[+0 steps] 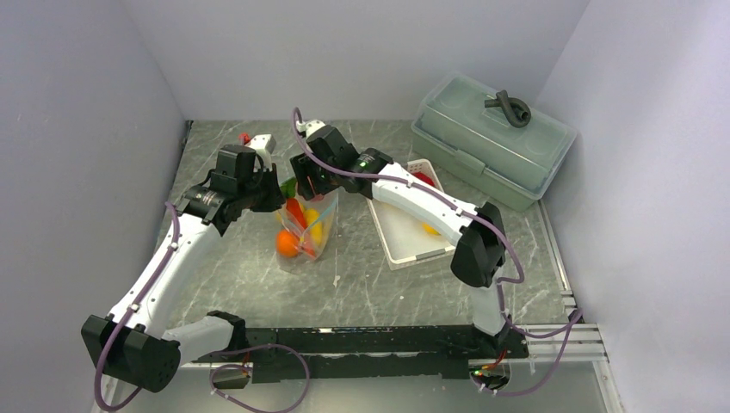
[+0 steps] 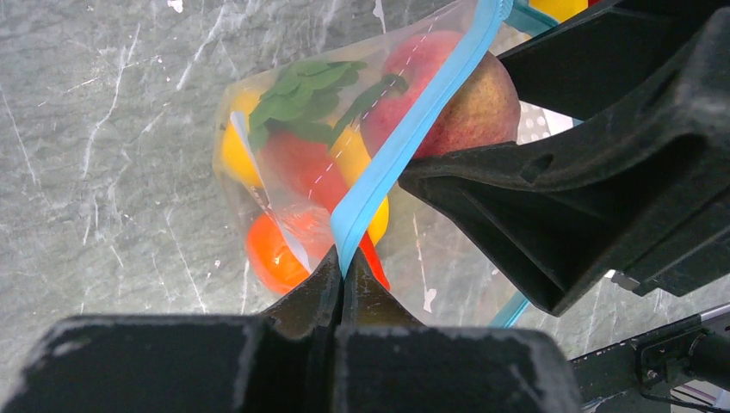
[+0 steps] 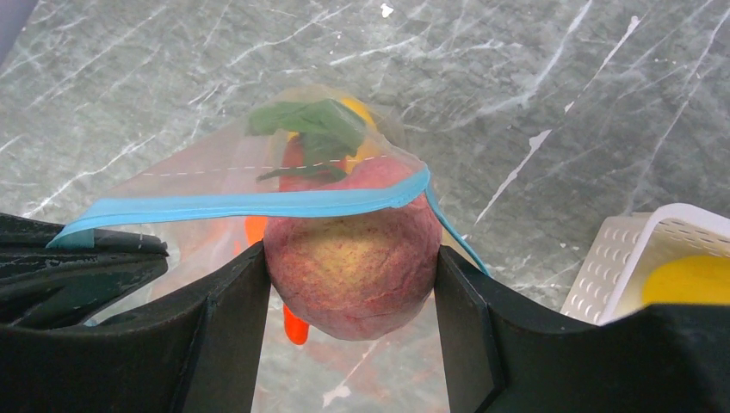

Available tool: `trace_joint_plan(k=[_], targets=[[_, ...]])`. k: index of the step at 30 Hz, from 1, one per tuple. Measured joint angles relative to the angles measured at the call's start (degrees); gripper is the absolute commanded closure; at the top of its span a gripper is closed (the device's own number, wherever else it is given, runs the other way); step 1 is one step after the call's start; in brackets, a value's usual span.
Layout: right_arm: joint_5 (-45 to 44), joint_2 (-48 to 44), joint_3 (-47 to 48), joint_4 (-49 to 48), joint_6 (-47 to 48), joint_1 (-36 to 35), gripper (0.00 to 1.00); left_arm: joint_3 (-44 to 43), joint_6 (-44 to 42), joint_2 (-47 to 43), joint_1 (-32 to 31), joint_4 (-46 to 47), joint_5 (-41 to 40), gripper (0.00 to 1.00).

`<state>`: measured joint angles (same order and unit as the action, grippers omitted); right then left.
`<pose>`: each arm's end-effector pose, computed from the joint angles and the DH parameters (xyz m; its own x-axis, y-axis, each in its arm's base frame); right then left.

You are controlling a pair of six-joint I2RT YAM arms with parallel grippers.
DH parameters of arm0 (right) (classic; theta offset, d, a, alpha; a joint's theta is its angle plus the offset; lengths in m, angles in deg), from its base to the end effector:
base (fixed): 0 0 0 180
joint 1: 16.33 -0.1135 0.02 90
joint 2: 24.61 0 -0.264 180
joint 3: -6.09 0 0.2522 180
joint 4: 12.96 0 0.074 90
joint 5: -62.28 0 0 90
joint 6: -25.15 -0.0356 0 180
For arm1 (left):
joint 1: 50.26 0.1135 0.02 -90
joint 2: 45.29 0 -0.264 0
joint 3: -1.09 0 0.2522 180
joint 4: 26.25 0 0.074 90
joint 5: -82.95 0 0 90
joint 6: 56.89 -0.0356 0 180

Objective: Place the food in the zip-top bag and seal the zipper
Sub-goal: Place the fake fruit in the zipper food storage bag, then pick up the fake fruit from the bin.

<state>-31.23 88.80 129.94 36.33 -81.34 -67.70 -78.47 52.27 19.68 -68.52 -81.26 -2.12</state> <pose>0.2878 0.3566 0.3328 -0.5884 -0.2824 -0.7577 -0.6080 0.7723 0.1842 0.2229 -0.0768 0.3453 -0.7045 -0.1119 -0.7009 0.1515 0.9410 -0.3025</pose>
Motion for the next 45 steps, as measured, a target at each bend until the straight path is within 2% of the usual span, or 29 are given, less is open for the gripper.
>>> trace_joint_plan(k=[11, 26, 38, 45], targets=[[-1.7, 0.4, 0.8, 0.9, -0.3, -0.2, 0.14, 0.0, 0.0, 0.0, 0.0, 0.1, 0.2, 1.0], [-1.5, -0.7, 0.2, 0.6, -0.7, -0.2, 0.12, 0.0, 0.0, 0.0, 0.0, 0.1, 0.2, 1.0], [-0.6, -16.5, -8.7, -2.4, -2.0, -0.2, 0.14, 0.0, 0.0, 0.0, 0.0, 0.1, 0.2, 1.0], [-4.6, -23.8, -12.8, -3.6, -1.8, 0.0, 0.15, 0.0, 0.0, 0.0, 0.0, 0.1, 0.2, 1.0]])
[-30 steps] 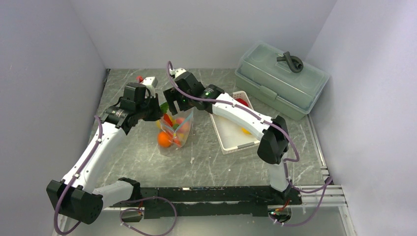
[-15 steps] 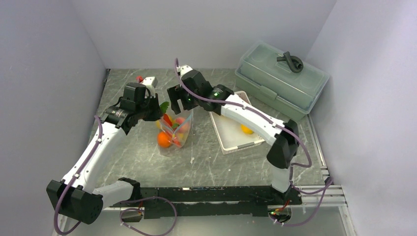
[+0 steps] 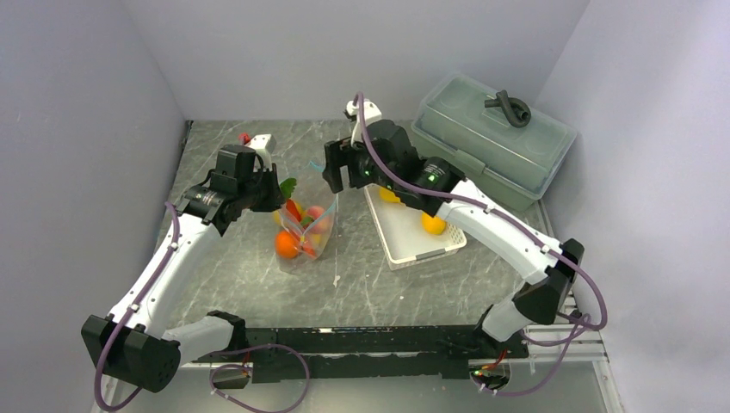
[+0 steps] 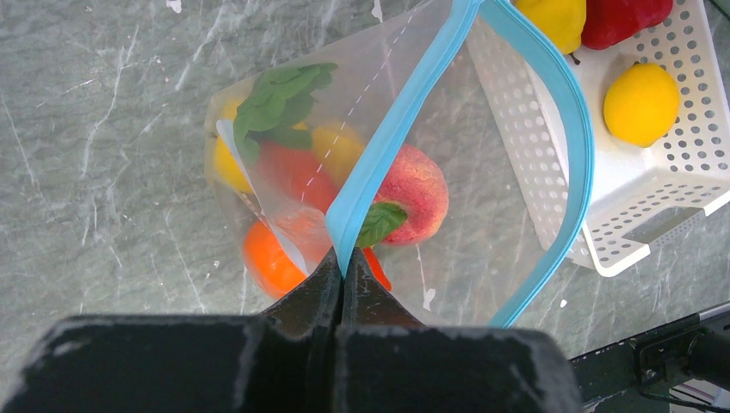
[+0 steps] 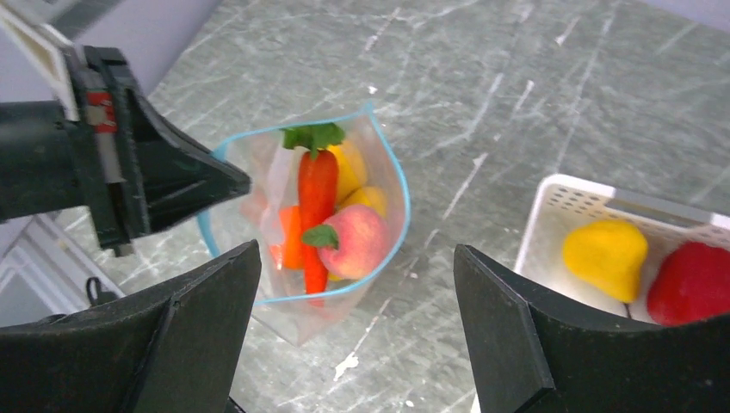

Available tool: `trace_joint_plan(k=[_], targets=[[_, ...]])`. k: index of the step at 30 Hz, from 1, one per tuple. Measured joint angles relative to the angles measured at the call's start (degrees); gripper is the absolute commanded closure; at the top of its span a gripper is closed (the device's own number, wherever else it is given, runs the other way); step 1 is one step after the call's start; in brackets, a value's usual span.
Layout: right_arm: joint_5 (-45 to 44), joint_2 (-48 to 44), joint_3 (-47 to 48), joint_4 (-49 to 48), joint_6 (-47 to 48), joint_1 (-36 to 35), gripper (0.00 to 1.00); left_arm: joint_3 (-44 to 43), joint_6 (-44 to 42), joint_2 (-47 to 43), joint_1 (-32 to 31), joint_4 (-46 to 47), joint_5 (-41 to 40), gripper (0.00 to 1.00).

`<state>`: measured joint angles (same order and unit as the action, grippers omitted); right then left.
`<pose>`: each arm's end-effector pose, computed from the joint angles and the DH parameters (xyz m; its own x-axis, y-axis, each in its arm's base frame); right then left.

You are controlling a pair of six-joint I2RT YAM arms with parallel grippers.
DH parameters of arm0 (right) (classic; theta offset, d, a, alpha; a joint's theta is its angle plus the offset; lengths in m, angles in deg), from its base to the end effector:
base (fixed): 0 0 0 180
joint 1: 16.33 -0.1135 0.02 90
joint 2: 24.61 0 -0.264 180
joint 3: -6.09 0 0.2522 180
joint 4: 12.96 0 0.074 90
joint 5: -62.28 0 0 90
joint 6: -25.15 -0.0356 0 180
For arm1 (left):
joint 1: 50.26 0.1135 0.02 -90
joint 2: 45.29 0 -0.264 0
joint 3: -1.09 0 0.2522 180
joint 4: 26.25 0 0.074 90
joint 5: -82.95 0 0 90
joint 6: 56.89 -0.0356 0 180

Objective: Place the food in the zip-top bag and seal the zipper
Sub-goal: Pick up the fake fruit from the bin.

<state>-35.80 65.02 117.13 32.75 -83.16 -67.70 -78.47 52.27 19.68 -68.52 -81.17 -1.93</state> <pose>0.2241 0.2724 0.4246 -0.4618 -0.0796 -0.8834 -0.5776 0.7828 0.2314 0.2229 -0.0769 0.3454 -0.7042 -0.1119 -0.7011 0.1541 0.9399 -0.3048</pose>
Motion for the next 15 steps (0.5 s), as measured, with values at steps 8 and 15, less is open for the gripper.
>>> trace_joint_plan(k=[8, 15], targets=[[-5.9, -5.2, -10.0, 0.8, 0.8, 3.5, 0.16, 0.0, 0.0, 0.0, 0.0, 0.0, 0.0, 1.0], [-6.6, -9.8, -16.5, 3.6, 0.8, 11.7, 0.16, 0.0, 0.0, 0.0, 0.0, 0.0, 0.0, 1.0]])
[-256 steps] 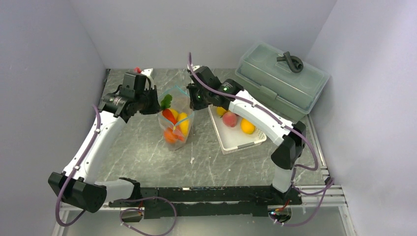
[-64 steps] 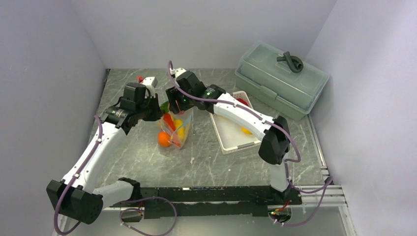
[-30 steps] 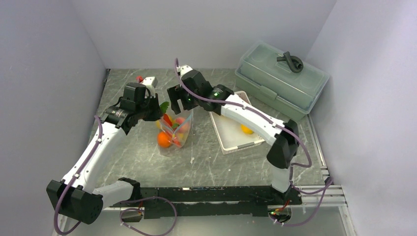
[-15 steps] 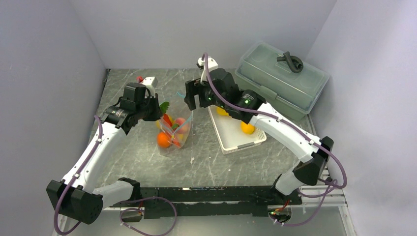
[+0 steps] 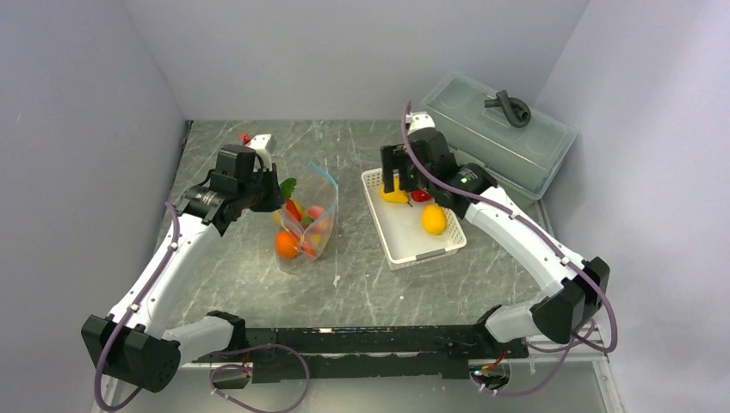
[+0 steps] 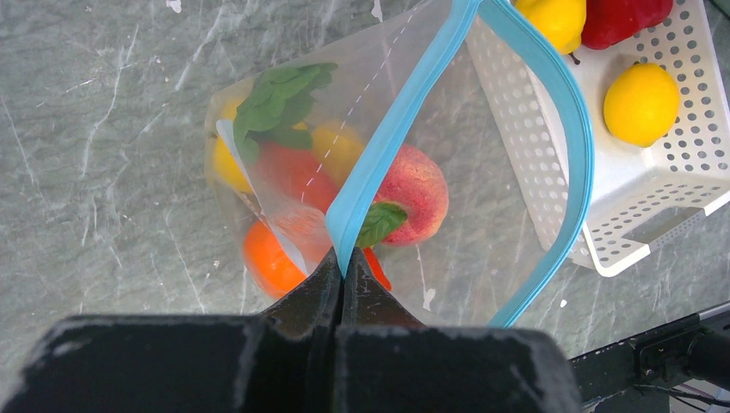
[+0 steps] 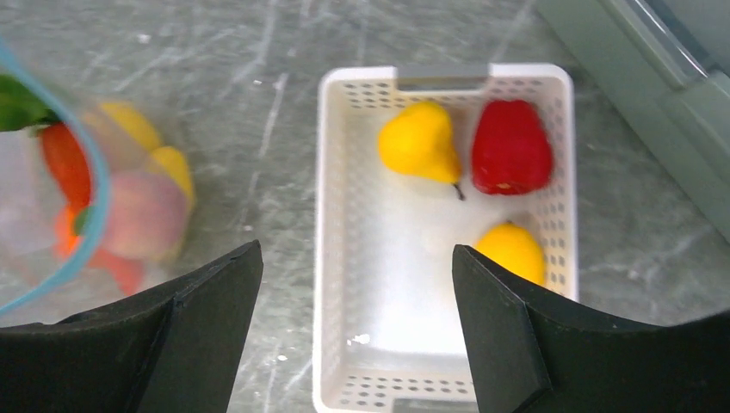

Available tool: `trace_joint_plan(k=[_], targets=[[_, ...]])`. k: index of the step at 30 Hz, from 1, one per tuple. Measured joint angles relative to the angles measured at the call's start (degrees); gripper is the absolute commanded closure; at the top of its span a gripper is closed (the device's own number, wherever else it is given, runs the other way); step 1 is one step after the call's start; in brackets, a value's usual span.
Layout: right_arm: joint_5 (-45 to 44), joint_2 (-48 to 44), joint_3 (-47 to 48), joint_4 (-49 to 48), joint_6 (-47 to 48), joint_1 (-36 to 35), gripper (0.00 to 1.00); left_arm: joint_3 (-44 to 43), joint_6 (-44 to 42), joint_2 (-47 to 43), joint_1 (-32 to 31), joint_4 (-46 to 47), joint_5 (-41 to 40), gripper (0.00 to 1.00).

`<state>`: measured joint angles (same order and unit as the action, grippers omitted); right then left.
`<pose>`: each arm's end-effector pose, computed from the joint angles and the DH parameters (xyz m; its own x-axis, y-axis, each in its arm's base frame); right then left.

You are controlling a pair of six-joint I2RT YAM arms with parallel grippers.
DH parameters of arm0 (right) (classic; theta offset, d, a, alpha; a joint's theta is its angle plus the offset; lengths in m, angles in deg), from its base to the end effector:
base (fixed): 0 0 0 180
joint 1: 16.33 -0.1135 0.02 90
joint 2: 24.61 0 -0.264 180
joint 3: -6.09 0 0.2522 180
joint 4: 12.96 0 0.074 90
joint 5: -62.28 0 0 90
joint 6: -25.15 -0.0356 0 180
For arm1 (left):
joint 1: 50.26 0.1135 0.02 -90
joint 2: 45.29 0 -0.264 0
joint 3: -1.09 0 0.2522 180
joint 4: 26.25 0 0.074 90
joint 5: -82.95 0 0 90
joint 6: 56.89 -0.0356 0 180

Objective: Place the food in the zip-top bag and seal the zipper
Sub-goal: Pick up the fake fruit from the bin.

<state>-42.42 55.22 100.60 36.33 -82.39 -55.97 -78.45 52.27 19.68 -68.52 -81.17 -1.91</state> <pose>0.2419 0.1886 0.3757 -0.5546 -0.0809 -0.8282 -0.3032 0.9465 0.1106 0.2229 -0.0769 0.3453 -0.7045 -0.1118 -0.7008 0.1542 0.9398 -0.3049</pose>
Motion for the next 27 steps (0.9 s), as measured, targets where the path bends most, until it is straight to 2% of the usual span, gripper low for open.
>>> trace_joint_plan(k=[8, 17, 27], targets=[[-0.3, -0.8, -5.9, 3.1, -0.9, 7.2, 0.17, 0.2, 0.0, 0.0, 0.0, 0.1, 0.0, 1.0], [-3.7, 1.6, -9.0, 5.7, -2.2, 8.7, 0.18, 0.3, 0.0, 0.0, 0.0, 0.1, 0.0, 1.0], [-7.5, 9.1, -9.2, 6.4, -2.6, 9.2, 0.19, 0.3, 0.0, 0.0, 0.0, 0.1, 0.0, 1.0]])
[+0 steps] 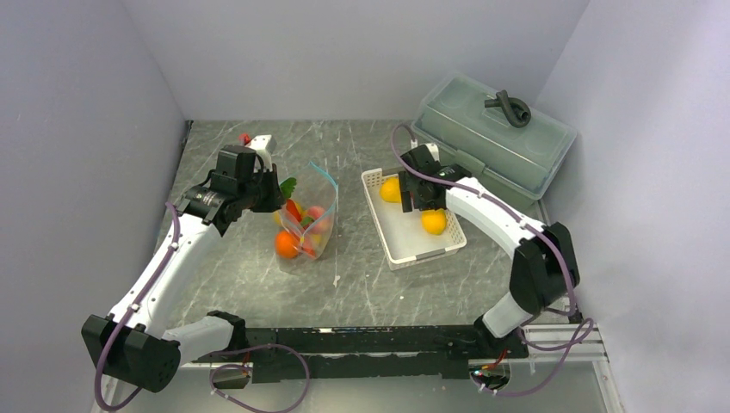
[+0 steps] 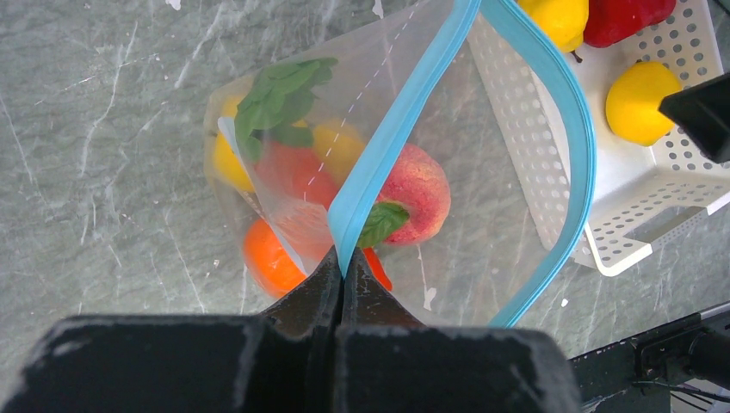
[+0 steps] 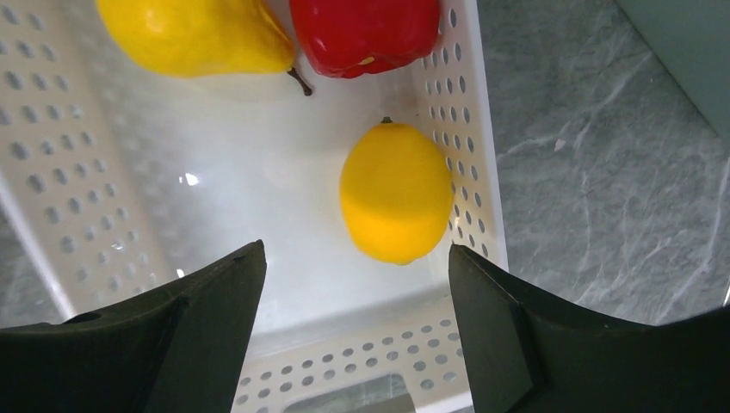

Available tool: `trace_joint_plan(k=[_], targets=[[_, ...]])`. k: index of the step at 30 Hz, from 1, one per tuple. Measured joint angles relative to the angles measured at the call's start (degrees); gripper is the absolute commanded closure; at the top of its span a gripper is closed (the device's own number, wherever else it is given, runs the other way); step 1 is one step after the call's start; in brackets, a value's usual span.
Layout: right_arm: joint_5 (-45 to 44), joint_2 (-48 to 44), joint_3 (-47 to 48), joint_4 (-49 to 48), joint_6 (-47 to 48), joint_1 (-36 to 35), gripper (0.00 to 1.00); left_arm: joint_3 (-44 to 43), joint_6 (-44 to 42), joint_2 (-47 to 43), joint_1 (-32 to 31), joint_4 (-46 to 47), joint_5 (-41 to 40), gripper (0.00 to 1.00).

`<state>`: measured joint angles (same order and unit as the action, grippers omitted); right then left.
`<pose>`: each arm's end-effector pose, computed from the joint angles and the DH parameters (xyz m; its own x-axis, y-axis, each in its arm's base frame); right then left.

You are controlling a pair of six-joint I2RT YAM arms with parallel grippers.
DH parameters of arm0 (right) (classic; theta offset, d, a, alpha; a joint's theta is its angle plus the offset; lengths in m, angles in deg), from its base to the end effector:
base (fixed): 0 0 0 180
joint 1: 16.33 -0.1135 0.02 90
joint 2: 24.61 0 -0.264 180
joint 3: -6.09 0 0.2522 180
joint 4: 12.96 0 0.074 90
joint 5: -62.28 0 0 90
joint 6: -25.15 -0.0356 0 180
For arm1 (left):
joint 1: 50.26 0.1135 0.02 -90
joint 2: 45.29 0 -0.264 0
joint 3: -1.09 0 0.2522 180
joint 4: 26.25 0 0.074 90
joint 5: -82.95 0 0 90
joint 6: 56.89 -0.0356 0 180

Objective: Place the food in the zip-top bag and seal the zipper
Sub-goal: Pick up the fake fruit from the bin.

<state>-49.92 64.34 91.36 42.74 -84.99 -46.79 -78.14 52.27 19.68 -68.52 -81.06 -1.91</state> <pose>0.2838 0.1513 0.2692 -0.8009 -0.1012 -0.5902 -0.0295 0.9911 -0.1299 0.2230 -0.0769 0.3437 -0.7068 -0.1110 -0.6986 0.1532 0.9401 -0.3044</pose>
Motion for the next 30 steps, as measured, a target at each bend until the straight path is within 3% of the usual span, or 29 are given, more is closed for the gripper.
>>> trace_joint_plan(k=[22, 27, 30], targets=[[-8.3, 15.7, 1.2, 2.1, -3.0, 0.0, 0.2, 0.0, 0.0, 0.0, -0.1, 0.1, 0.2, 1.0], [-9.5, 16.9, 1.8, 2.1, -3.7, 0.0, 0.27, 0.0, 0.0, 0.0, -0.1, 0.1, 0.2, 1.0], [-10.4, 17.2, 1.8, 2.1, -4.0, 0.0, 0.39, 0.0, 0.0, 0.0, -0.1, 0.1, 0.2, 1.0]])
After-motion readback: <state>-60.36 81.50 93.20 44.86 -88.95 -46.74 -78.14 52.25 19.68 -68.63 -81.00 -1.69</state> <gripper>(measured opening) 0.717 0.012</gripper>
